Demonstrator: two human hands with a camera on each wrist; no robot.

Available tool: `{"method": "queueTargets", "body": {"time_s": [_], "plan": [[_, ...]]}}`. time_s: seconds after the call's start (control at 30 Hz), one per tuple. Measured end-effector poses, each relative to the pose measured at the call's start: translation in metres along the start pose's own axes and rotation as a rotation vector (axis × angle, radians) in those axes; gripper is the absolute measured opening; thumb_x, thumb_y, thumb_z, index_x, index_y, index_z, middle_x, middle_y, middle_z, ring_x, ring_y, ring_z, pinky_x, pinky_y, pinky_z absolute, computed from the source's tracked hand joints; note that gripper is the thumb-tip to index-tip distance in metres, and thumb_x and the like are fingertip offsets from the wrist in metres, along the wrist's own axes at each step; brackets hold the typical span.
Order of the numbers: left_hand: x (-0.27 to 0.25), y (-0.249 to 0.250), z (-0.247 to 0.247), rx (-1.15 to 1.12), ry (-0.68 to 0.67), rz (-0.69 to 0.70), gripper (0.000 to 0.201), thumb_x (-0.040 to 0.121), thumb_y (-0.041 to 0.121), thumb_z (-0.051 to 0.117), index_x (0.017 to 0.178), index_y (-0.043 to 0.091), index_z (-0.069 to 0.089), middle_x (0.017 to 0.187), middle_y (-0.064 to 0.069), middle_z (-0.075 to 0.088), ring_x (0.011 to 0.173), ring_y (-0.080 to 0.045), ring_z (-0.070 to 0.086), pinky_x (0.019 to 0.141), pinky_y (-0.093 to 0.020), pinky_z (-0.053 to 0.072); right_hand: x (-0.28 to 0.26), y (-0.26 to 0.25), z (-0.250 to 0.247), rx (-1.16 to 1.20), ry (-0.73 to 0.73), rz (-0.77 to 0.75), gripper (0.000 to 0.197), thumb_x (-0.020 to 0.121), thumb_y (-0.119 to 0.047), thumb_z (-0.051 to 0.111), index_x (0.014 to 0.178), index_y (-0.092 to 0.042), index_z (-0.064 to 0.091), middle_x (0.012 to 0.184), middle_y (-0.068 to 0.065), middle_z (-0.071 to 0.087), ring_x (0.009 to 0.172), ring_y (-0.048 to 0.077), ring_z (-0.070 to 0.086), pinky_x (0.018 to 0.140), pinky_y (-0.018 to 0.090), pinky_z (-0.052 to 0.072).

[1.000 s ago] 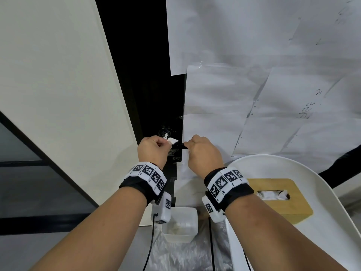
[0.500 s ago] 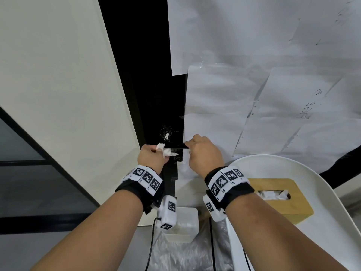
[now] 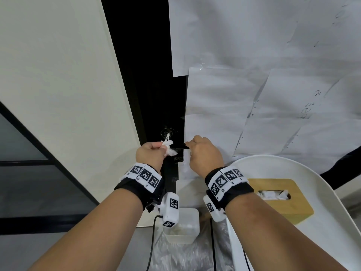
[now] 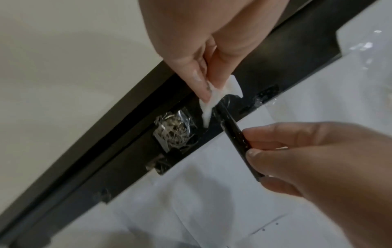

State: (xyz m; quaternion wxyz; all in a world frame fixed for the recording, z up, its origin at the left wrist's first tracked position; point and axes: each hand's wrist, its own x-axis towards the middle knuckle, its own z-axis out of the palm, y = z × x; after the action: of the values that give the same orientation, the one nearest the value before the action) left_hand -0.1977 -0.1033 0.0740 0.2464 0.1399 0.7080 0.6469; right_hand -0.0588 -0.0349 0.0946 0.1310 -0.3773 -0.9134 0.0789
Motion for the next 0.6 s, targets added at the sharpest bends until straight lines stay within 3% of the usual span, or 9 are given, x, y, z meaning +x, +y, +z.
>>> {"method": "queueTargets", "body": {"time_s": [0.07, 0.13, 0.23, 0.33, 0.47, 0.6], "plan": [[-0.001, 0.004, -0.004, 0.158, -0.014, 0.166, 0.008, 0.081, 0.012, 0.071, 0.084, 0.02, 0.072, 0.079, 0.001, 0.072, 0.074, -0.014, 0.069, 0.077, -0.03, 0.058, 0.0, -0.001, 0.0, 0.002, 0.003, 0.004, 0.04, 0.076, 0.001, 0.047, 0.11, -0.015, 0.063, 0.102, 0.002, 0.055, 0.091, 0.021, 0.049, 0.06, 0.031, 0.043], [-0.004, 0.01, -0.006, 0.308, -0.026, 0.312, 0.009, 0.085, 0.015, 0.068, 0.09, 0.02, 0.074, 0.083, 0.005, 0.071, 0.079, -0.009, 0.066, 0.076, -0.022, 0.052, 0.0, -0.001, 0.0, 0.009, 0.001, 0.007, 0.04, 0.076, 0.001, 0.047, 0.11, -0.015, 0.063, 0.102, 0.002, 0.054, 0.092, 0.022, 0.049, 0.06, 0.032, 0.045], [-0.003, 0.014, -0.006, 0.454, 0.019, 0.487, 0.014, 0.089, 0.014, 0.065, 0.099, 0.015, 0.074, 0.1, 0.0, 0.069, 0.09, -0.011, 0.063, 0.079, -0.015, 0.041, 0.0, -0.001, 0.0, 0.009, -0.003, 0.007, 0.04, 0.077, 0.0, 0.047, 0.111, -0.015, 0.062, 0.102, 0.002, 0.054, 0.092, 0.021, 0.049, 0.06, 0.031, 0.044], [-0.003, 0.016, 0.0, 0.545, -0.033, 0.613, 0.017, 0.09, 0.012, 0.061, 0.101, 0.01, 0.074, 0.104, -0.005, 0.068, 0.093, -0.012, 0.061, 0.079, -0.006, 0.035, 0.0, -0.001, 0.0, 0.004, -0.003, 0.008, 0.039, 0.077, 0.0, 0.048, 0.111, -0.015, 0.062, 0.102, 0.002, 0.054, 0.092, 0.022, 0.049, 0.061, 0.033, 0.047], [-0.004, 0.018, 0.006, 0.619, -0.098, 0.606, 0.019, 0.092, 0.015, 0.056, 0.098, 0.013, 0.074, 0.089, -0.004, 0.071, 0.079, -0.019, 0.065, 0.072, -0.026, 0.05, 0.0, 0.0, 0.001, 0.003, 0.003, 0.011, 0.037, 0.077, 0.0, 0.049, 0.109, -0.014, 0.062, 0.101, 0.002, 0.054, 0.091, 0.022, 0.049, 0.06, 0.034, 0.048], [0.007, 0.02, 0.008, 0.656, -0.047, 0.53, 0.014, 0.085, 0.028, 0.067, 0.084, 0.016, 0.075, 0.084, 0.001, 0.071, 0.076, -0.016, 0.066, 0.066, -0.023, 0.049, 0.0, 0.001, 0.001, -0.011, 0.009, 0.003, 0.036, 0.076, -0.001, 0.047, 0.106, -0.015, 0.063, 0.098, 0.001, 0.054, 0.088, 0.021, 0.049, 0.058, 0.032, 0.045]]}}
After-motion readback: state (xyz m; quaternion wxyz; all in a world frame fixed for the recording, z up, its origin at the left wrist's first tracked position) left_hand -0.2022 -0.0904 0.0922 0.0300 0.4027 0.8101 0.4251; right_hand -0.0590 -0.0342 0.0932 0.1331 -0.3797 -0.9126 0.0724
